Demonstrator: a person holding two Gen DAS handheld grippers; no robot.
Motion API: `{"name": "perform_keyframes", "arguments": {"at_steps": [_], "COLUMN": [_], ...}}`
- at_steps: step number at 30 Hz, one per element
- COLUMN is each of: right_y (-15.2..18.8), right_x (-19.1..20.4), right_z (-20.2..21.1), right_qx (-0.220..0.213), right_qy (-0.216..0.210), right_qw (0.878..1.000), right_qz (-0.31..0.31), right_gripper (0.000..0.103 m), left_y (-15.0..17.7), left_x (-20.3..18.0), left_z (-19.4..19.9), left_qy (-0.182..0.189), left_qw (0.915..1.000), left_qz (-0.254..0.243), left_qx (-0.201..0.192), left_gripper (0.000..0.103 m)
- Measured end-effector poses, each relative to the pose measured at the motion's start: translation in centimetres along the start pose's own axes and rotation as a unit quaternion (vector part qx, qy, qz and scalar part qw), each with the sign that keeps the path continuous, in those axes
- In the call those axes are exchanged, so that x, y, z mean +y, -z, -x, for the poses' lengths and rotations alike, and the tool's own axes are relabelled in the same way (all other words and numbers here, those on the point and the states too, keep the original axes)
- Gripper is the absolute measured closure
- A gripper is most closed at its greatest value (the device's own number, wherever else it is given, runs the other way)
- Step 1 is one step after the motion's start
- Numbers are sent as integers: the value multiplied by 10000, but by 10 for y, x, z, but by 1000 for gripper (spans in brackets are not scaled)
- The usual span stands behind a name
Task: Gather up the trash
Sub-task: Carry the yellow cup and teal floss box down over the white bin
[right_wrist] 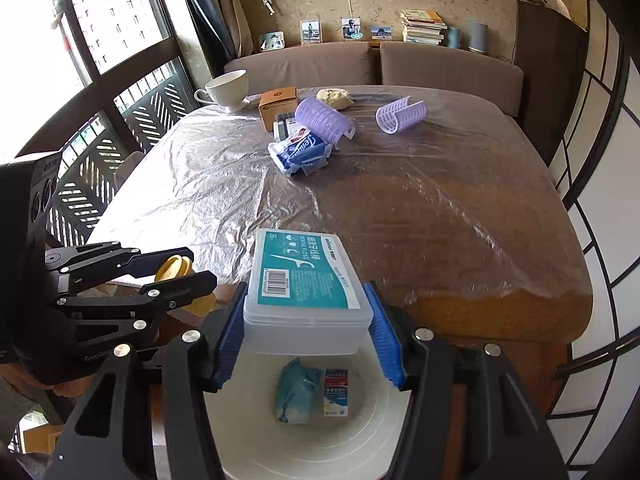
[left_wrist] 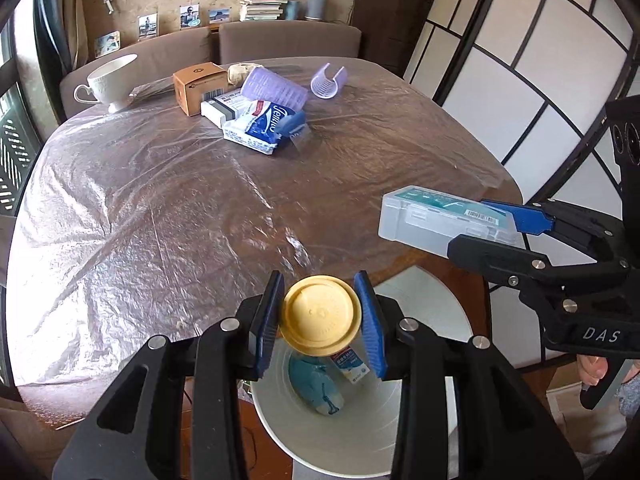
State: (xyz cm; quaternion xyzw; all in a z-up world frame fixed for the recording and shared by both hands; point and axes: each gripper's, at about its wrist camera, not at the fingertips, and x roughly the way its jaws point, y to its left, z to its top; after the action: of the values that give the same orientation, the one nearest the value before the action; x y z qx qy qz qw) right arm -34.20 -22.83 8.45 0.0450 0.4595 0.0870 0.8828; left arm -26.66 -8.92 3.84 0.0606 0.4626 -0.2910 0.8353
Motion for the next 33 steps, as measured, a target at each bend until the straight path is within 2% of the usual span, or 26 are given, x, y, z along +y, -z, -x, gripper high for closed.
{"name": "perform_keyframes", "arguments": {"at_steps": [6, 16, 24, 33], "right_y": [17, 57, 81, 98], "right_x": [-3, -18, -24, -29], "right_z": [7, 11, 4, -8], "right_qx": [115, 519, 783, 1011], "right_qy": [-289, -428, -442, -347], "right_qw": [9994, 9965, 9940, 9926], "right_qz": [182, 504, 622, 567], "right_gripper": [47, 47, 47, 47], "left_y": [18, 48, 72, 91], "left_x": [-12, -40, -46, -41], "left_z": [5, -7, -12, -26], "left_qy": [-191, -518, -660, -661], "left_qw": [9997, 9972, 9946, 9921], "left_qz": [170, 469, 674, 825], "left_qx": [10, 269, 431, 675], "left_gripper": [65, 65, 65, 65]}}
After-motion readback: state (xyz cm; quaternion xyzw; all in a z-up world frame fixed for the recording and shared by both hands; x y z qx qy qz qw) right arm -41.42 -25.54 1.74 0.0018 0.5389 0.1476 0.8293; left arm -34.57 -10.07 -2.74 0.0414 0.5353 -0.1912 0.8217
